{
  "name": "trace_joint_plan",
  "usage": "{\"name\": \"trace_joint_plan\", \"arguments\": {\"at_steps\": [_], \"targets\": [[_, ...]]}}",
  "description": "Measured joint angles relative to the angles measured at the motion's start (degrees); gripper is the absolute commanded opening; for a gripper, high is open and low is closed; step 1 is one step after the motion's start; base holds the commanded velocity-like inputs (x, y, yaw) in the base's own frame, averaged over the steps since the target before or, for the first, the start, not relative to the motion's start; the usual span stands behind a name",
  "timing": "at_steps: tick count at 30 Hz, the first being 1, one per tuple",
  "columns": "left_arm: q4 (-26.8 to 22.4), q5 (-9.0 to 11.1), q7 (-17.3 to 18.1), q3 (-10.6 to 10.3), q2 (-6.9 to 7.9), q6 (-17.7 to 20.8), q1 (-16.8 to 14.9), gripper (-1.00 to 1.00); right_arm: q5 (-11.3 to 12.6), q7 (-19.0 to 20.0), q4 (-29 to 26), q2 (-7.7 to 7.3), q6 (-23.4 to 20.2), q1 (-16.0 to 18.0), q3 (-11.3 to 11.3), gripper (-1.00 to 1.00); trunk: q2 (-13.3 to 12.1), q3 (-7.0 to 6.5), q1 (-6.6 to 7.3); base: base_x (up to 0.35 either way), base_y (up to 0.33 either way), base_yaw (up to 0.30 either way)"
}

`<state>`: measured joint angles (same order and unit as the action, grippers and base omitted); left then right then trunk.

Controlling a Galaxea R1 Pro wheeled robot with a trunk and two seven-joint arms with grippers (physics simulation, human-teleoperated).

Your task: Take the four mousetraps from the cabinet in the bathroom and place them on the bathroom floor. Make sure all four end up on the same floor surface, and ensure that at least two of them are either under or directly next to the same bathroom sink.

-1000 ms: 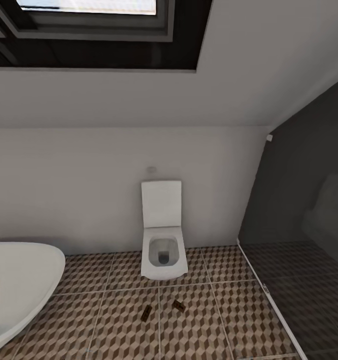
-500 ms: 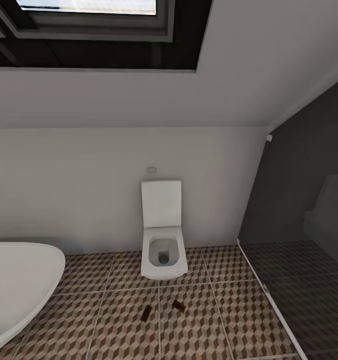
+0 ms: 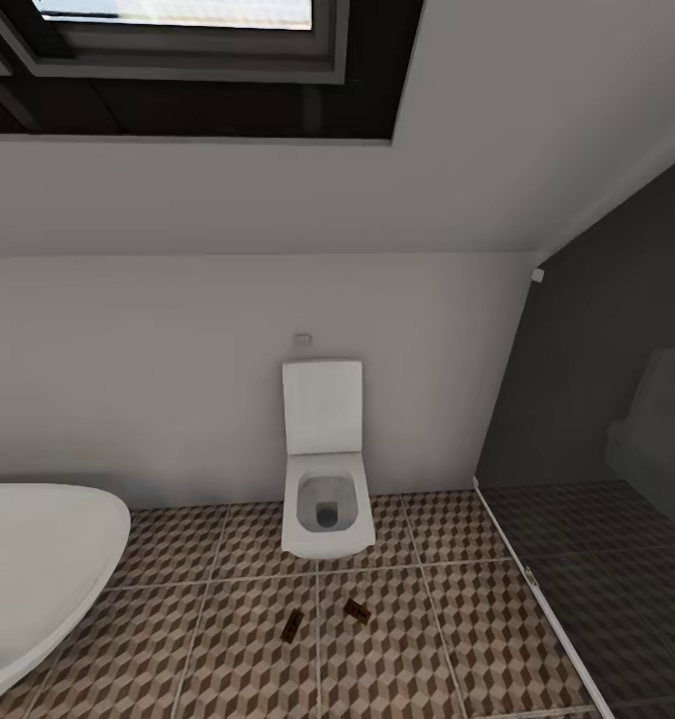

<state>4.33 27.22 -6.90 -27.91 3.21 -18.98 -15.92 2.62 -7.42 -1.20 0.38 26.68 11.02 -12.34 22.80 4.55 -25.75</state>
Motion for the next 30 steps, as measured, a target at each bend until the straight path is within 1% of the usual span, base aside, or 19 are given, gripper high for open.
{"name": "trace_joint_plan", "arguments": {"at_steps": [10,30], "targets": [[0.0,0.0,0.1,0.0,-0.06,0.1,0.0,1.00,0.0,0.0,0.0,0.38,0.0,0.0,0.0,1.00,0.0,0.00,0.00,0.000,0.000,0.000],[0.0,-0.1,0.5,-0.1,0.13,-0.1,0.0,1.00,-0.1,-0.1,0.0,0.37,-0.1,0.0,0.0,1.00,0.0,0.00,0.00,0.000,0.000,0.000]]}}
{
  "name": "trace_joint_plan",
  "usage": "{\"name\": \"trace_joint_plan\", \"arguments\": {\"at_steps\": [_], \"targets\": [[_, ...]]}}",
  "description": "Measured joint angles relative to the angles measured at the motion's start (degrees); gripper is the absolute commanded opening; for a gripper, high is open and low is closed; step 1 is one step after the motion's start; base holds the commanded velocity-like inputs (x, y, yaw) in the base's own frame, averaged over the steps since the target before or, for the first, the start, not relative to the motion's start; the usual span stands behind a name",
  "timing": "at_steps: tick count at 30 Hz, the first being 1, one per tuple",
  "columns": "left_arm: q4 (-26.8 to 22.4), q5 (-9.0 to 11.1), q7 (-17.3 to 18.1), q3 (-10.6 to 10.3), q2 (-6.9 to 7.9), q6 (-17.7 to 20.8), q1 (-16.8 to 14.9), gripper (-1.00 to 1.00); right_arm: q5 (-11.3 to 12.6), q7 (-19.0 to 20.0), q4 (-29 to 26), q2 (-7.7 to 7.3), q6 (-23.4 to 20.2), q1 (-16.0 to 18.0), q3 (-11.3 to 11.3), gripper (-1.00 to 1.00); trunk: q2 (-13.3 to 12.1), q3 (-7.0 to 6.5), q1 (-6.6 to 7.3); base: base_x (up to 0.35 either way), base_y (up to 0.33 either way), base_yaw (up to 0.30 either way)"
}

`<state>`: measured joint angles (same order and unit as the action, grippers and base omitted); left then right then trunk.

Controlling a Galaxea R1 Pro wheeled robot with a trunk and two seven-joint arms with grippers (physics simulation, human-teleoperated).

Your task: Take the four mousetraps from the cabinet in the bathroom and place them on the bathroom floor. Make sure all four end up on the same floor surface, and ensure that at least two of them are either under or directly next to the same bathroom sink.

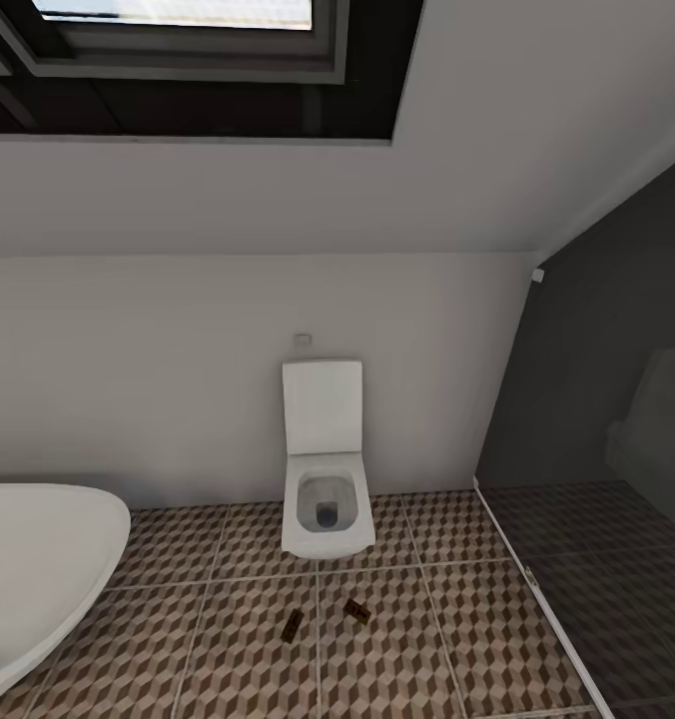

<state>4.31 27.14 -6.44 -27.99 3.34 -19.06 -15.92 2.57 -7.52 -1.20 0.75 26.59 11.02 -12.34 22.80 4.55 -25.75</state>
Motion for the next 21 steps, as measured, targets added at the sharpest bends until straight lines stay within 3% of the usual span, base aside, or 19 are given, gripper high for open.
{"name": "trace_joint_plan", "arguments": {"at_steps": [21], "targets": [[-0.1,0.0,0.0,0.0,-0.05,0.0,0.0,1.00,-0.1,0.2,-0.3,-0.19,0.2,0.0,0.0,1.00,0.0,0.00,0.00,0.000,0.000,0.000]]}}
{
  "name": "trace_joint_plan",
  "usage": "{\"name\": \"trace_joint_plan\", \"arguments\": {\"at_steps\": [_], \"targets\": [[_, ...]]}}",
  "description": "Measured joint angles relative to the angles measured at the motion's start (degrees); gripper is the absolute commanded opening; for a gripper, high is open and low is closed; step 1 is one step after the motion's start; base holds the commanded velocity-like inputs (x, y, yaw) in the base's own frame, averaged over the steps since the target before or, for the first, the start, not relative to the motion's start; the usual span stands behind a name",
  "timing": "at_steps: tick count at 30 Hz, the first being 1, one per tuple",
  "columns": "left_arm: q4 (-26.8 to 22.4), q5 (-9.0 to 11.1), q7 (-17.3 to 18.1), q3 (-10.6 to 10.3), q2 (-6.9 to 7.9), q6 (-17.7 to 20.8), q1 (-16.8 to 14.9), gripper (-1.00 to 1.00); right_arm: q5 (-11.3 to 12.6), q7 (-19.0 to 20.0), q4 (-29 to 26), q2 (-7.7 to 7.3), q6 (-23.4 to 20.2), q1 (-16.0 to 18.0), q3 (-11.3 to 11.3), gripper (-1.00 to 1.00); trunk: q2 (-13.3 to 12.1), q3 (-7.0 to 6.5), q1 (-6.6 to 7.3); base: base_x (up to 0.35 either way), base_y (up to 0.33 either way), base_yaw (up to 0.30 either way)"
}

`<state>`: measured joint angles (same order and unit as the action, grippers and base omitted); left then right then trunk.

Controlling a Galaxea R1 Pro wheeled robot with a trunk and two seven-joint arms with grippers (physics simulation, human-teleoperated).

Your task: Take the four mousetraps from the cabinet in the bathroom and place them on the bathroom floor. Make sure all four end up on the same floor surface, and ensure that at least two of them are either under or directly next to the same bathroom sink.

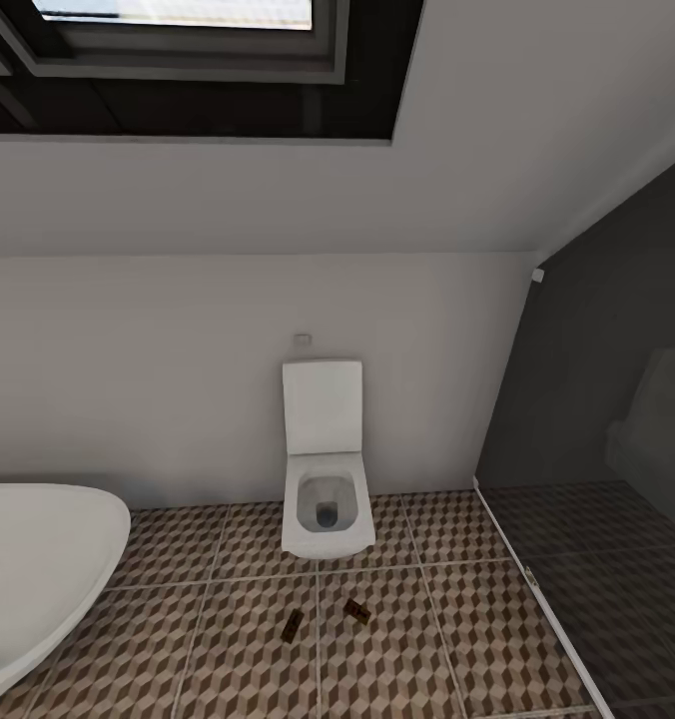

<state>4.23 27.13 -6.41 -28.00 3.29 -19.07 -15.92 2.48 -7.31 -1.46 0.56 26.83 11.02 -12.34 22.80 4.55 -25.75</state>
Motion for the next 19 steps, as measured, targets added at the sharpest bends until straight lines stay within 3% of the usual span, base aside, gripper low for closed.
{"name": "trace_joint_plan", "arguments": {"at_steps": [19], "targets": [[0.0,0.0,0.0,0.0,0.00,0.0,0.0,1.00,0.0,0.0,0.0,-0.04,0.0,0.0,0.0,1.00,0.0,0.00,0.00,0.000,0.000,0.000]]}}
